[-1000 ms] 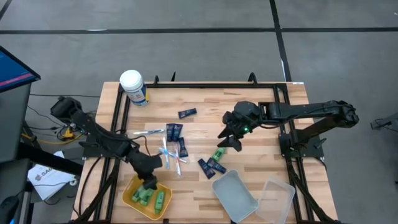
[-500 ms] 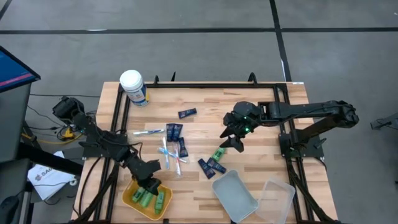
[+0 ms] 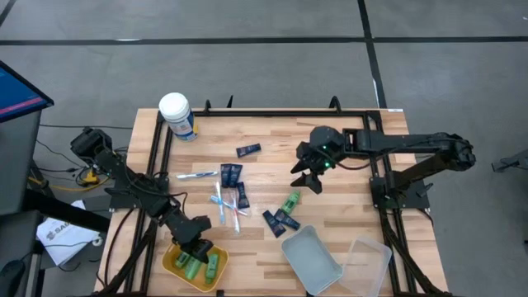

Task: Pick & Place Travel size toiletries
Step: Put the green shampoo into the yellow bin

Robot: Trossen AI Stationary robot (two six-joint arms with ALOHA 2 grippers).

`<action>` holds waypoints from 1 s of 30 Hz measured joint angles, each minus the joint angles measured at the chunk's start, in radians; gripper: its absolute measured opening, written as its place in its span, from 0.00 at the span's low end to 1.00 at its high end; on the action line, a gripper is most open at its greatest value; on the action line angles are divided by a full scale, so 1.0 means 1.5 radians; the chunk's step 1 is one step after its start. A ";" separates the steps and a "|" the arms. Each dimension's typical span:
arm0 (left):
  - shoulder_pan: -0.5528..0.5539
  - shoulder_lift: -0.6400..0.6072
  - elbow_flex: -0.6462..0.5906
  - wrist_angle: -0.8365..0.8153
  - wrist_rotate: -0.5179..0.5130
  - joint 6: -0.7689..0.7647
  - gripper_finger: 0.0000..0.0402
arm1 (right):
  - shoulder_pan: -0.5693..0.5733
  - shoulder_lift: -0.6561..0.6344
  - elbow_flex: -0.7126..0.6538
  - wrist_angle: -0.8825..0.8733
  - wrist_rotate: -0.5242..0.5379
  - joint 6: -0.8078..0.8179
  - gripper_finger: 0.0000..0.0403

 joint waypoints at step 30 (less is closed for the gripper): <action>-0.001 0.029 -0.020 0.000 0.010 0.010 0.43 | -0.010 0.000 0.000 0.000 0.000 0.000 0.65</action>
